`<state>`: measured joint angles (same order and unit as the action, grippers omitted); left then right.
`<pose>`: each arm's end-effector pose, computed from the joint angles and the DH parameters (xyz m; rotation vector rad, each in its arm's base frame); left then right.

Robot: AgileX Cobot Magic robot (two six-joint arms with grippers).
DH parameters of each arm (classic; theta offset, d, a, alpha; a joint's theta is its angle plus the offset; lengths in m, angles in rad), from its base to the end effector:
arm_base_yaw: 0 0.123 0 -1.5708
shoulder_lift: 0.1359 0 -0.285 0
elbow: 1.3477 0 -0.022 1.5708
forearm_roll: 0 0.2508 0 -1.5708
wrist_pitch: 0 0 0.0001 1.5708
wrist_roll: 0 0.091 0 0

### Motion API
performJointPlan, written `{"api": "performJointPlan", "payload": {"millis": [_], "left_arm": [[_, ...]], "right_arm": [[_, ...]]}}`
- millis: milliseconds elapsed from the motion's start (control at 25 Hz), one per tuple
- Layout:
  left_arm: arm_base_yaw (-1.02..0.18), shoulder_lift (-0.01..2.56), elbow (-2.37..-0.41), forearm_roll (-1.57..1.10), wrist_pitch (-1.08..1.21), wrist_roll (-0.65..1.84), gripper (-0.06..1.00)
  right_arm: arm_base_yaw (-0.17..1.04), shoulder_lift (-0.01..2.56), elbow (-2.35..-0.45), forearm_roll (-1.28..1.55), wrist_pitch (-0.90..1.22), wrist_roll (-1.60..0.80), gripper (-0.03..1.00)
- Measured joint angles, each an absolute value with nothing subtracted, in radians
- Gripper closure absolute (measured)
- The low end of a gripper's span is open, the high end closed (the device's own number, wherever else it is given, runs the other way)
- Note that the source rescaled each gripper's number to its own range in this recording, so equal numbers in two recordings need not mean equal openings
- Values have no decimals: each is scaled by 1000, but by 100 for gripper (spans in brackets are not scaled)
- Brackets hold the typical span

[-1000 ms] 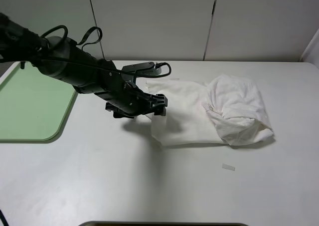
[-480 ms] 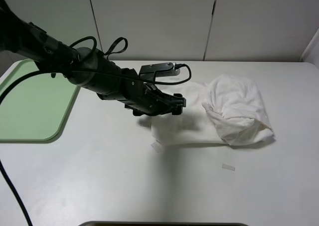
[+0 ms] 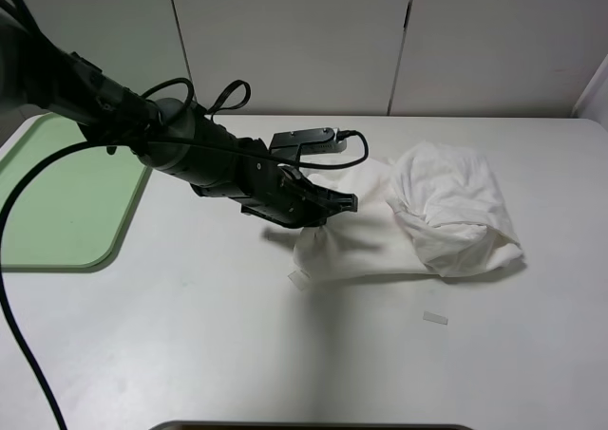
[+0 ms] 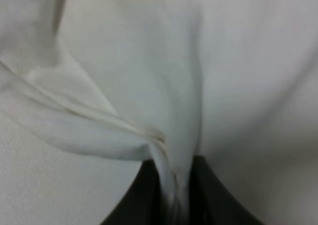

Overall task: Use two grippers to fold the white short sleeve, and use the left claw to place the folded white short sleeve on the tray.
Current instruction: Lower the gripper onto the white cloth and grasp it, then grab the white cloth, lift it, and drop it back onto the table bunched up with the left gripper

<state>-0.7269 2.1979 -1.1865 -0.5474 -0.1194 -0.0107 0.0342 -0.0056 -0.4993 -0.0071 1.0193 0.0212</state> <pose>0.3231 -0.2798 0.0755 0.1812 2.4505 -0.5161 -0.0040 -0.0007 0.2805 -0.0128 1.9980 0.0272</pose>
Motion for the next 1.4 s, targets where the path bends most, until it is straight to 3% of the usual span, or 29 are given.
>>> {"api": "performJointPlan", "payload": {"millis": [400, 920, 1400], "left_arm": [[-712, 2175, -1185, -550, -84, -11, 84], [-574, 1921, -1182, -544, 197, 197, 84], [-373, 1698, -1182, -455, 597, 378, 84]], "right_arm": [[34, -6, -499, -7, 1019, 21, -3], [34, -6, -499, -8, 1019, 21, -3], [34, -6, -499, -8, 1019, 21, -3]]}}
